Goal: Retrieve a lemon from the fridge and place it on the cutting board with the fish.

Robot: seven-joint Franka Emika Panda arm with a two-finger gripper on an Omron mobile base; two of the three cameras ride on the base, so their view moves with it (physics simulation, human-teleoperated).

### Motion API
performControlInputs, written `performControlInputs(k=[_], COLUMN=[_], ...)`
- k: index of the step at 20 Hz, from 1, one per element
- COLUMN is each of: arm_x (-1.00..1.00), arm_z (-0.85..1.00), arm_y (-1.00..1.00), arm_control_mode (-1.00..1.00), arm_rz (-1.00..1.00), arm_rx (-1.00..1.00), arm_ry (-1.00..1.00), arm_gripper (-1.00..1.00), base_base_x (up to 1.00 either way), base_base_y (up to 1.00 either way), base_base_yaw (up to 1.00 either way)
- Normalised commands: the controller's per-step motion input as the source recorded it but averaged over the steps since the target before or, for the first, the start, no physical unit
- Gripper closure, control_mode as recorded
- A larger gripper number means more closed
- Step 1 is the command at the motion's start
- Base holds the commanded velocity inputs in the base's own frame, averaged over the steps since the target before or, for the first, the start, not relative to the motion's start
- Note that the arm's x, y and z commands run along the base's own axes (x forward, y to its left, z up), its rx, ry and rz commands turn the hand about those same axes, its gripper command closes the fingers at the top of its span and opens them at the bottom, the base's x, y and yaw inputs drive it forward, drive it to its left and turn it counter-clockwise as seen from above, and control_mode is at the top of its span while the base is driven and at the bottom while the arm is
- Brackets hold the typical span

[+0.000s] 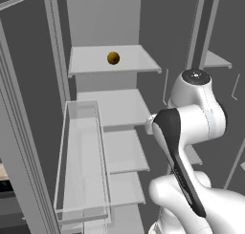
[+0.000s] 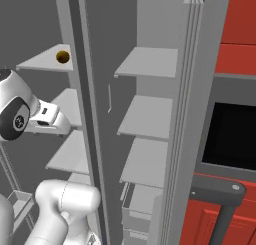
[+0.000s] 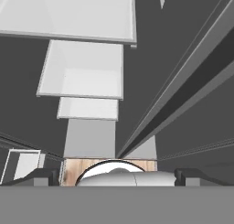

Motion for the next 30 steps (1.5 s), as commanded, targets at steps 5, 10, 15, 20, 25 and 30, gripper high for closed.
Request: performControlInputs(k=[5,10,15,20,25,30], arm_x=[0.00,0.00,0.00,-0.03,0.01,0.00], arm_z=[0.00,0.00,0.00,0.13,0.54,0.41], arm_y=[0.00,0.00,0.00,0.15,0.41,0.56], arm_control_mode=[1.00,-1.00,-1.00,-1.00,-1.00,-1.00], arm_rz=[0.00,0.08,0.24,0.23,0.00,0.00], arm_rx=[0.00,0.00,0.00,0.00,0.07,0.00], arm_ry=[0.00,-0.06,-0.19,-0.09,0.00,-0.10], arm_gripper=[-1.00,-1.00,-1.00,-1.00,-1.00,-1.00], base_base_x=[0.00,0.00,0.00,0.00,0.00,0.00], base_base_y=[0.00,0.00,0.00,0.00,0.00,0.00], base_base_yaw=[0.01,0.02,0.00,0.00,0.00,0.00])
